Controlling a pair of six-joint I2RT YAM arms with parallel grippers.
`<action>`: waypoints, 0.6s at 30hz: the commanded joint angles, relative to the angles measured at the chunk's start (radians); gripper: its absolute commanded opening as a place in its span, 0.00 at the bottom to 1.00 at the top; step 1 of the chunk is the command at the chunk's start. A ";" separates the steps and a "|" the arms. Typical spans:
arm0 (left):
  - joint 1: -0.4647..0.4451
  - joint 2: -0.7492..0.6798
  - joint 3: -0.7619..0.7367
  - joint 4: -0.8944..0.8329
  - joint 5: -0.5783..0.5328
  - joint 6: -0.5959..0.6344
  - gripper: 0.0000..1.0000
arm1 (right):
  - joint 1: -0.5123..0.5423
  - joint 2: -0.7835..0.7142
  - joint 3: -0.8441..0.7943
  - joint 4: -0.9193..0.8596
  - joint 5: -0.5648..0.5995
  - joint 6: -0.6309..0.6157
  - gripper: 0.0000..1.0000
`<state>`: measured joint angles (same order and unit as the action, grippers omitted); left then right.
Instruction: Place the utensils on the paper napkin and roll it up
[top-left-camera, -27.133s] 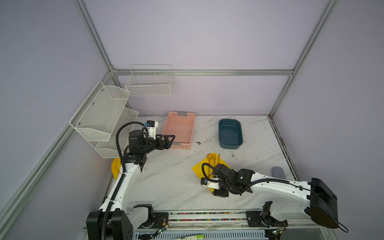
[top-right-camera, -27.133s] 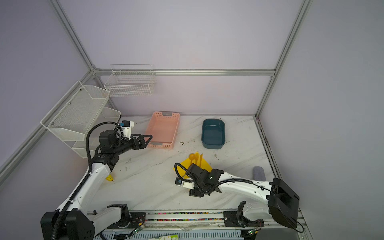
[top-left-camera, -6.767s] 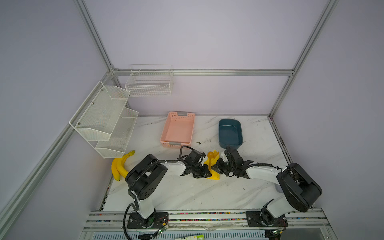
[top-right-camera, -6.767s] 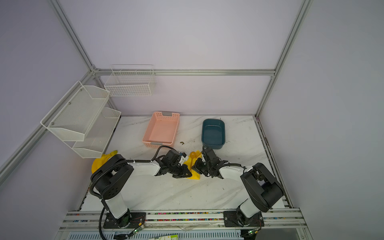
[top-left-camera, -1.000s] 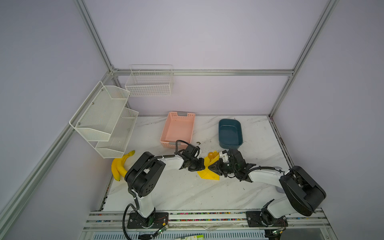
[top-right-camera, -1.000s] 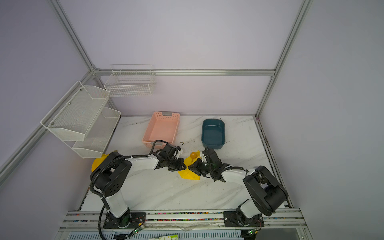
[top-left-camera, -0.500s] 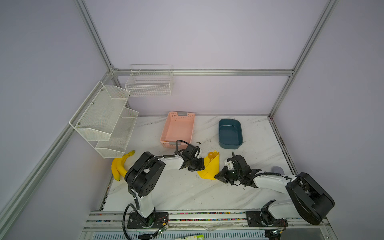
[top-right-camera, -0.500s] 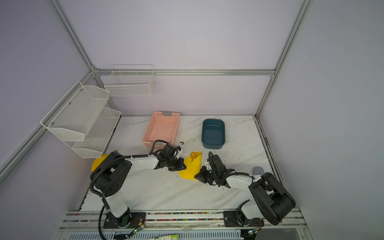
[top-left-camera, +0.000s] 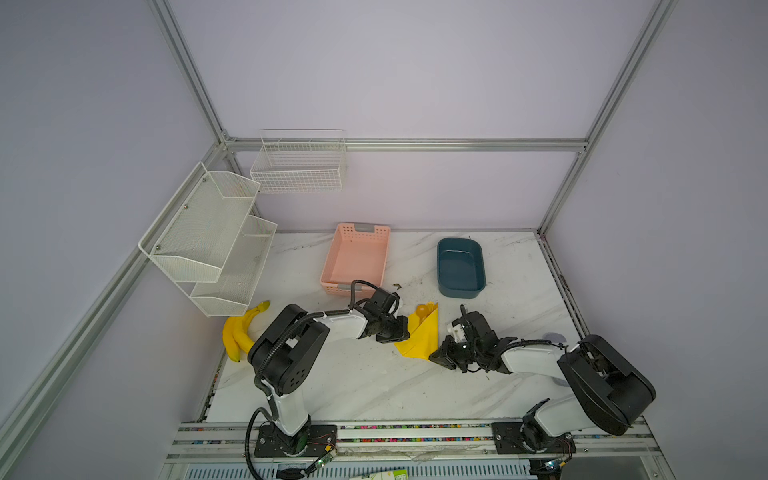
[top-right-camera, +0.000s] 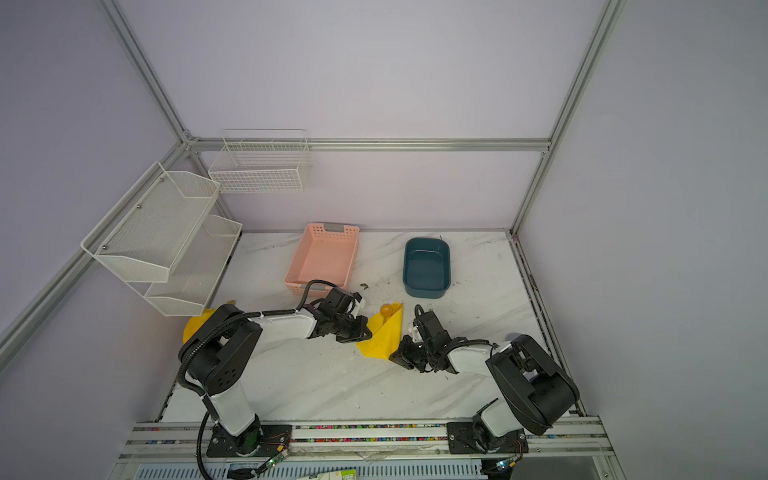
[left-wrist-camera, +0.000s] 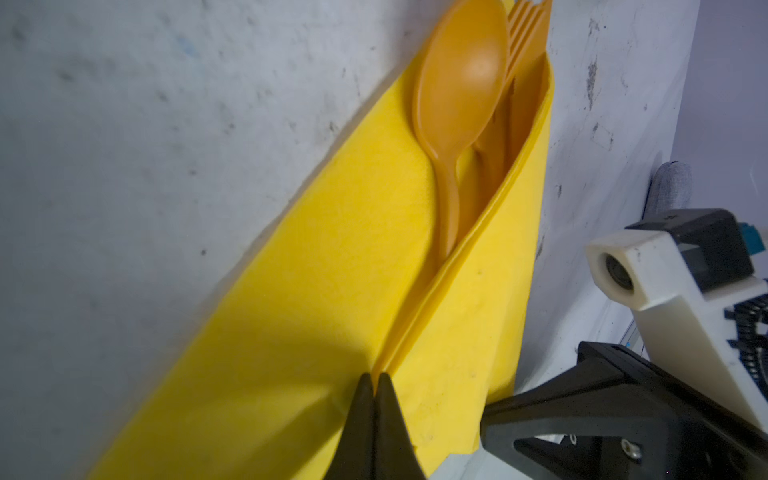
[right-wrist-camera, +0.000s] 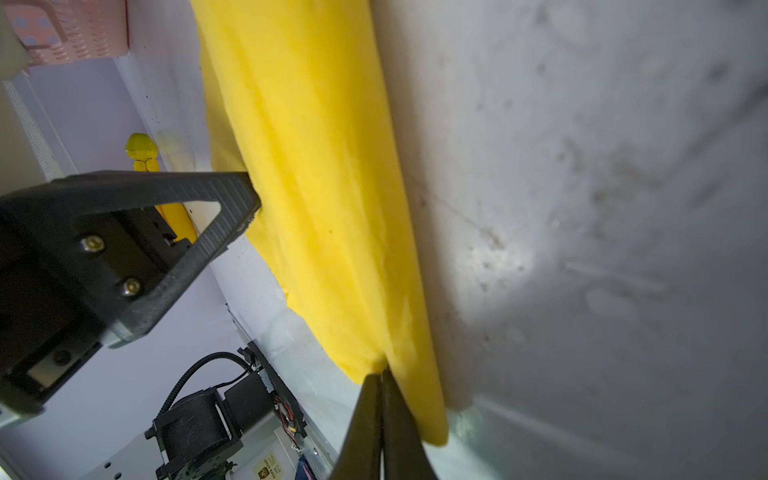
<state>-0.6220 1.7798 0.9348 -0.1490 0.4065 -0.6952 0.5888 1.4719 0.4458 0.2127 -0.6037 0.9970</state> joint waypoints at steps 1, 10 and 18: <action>0.001 -0.074 0.058 -0.010 -0.001 0.024 0.03 | -0.007 0.000 -0.004 -0.015 0.013 -0.003 0.07; -0.037 -0.043 0.109 -0.022 0.037 0.037 0.06 | -0.011 -0.015 -0.006 -0.020 0.012 0.002 0.07; -0.050 0.026 0.105 -0.023 0.028 0.046 0.06 | -0.014 -0.027 0.000 -0.028 0.011 0.005 0.07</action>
<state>-0.6712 1.7878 0.9688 -0.1738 0.4202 -0.6777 0.5819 1.4639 0.4454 0.2089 -0.6064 0.9974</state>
